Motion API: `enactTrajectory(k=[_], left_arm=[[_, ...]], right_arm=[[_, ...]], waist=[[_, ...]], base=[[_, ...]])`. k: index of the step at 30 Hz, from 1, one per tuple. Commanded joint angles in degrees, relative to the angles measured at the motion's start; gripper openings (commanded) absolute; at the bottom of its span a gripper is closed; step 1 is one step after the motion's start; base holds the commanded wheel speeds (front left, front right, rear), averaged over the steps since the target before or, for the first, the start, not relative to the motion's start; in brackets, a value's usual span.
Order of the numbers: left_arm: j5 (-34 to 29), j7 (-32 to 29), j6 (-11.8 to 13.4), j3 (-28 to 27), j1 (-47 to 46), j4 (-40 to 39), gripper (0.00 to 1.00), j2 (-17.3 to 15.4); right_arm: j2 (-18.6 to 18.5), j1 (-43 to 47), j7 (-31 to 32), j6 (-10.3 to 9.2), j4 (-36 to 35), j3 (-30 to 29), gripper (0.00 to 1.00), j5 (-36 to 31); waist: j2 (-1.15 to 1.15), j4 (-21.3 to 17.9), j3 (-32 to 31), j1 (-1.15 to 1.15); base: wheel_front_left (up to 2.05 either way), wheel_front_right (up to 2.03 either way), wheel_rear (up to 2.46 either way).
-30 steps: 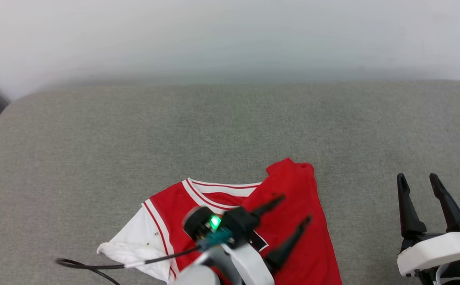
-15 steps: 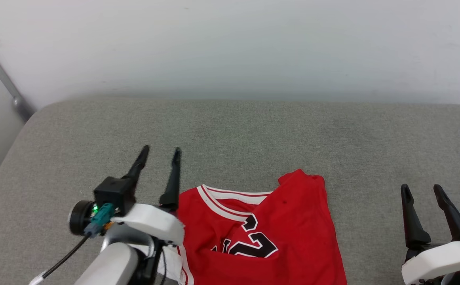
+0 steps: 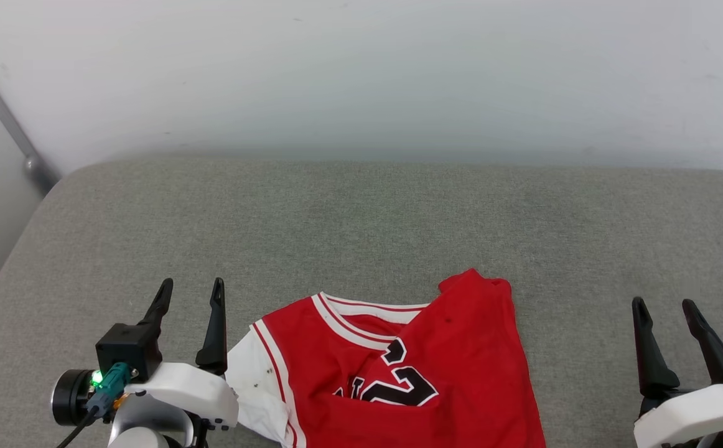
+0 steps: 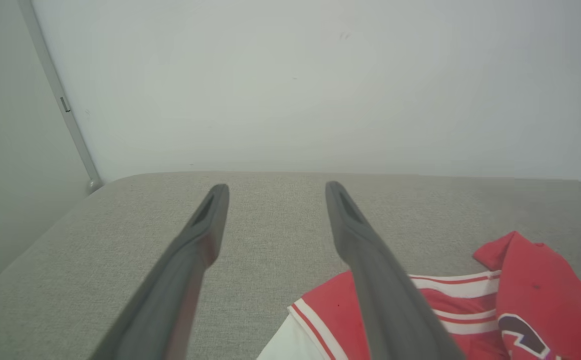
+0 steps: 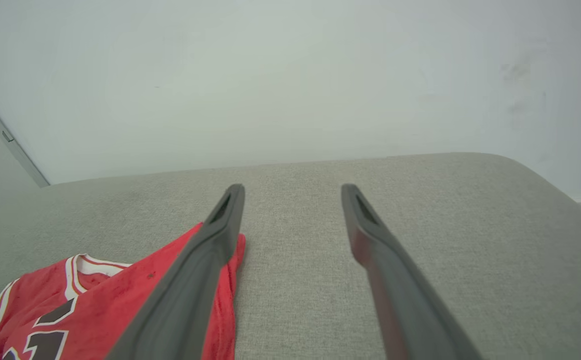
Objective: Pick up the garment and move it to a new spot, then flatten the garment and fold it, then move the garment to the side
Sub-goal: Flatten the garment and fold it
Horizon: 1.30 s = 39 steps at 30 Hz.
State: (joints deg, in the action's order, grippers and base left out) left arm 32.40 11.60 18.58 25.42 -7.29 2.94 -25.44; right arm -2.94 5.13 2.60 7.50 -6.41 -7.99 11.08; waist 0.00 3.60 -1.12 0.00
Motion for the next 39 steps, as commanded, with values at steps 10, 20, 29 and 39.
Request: enactTrajectory(k=[10, 20, 29, 39], left_arm=[[-1.1, 0.0, -1.1, 1.8, -1.8, -0.8, 1.0, 0.5], [-3.1, 2.3, -3.3, 4.1, -5.9, -1.3, 1.0, 4.0], [-3.5, 3.2, -4.9, 4.5, -8.6, -0.5, 1.0, 6.4], [-4.2, 3.6, -6.1, 3.3, -9.2, 0.6, 1.0, 6.8]], right_arm=[[0.1, -4.9, 11.4, -0.03, 9.9, -5.1, 1.0, 3.6], [-4.5, -18.5, 34.3, -0.02, 20.2, 1.7, 1.0, 7.6], [-7.0, -26.8, 43.0, -0.02, 32.6, 5.5, 1.0, 10.6], [-5.2, -26.1, 45.1, -0.02, 42.1, 8.0, 0.0, 13.7]], waist=[[0.0, 2.6, 1.3, 0.0], [0.0, 8.8, 5.3, 0.0], [0.0, 12.2, 9.5, 0.0], [0.0, 13.1, 10.2, 0.0]], base=[[0.0, 0.0, 0.0], [0.0, 0.0, 0.0], [0.0, 0.0, 0.0], [0.0, 0.0, 0.0]])
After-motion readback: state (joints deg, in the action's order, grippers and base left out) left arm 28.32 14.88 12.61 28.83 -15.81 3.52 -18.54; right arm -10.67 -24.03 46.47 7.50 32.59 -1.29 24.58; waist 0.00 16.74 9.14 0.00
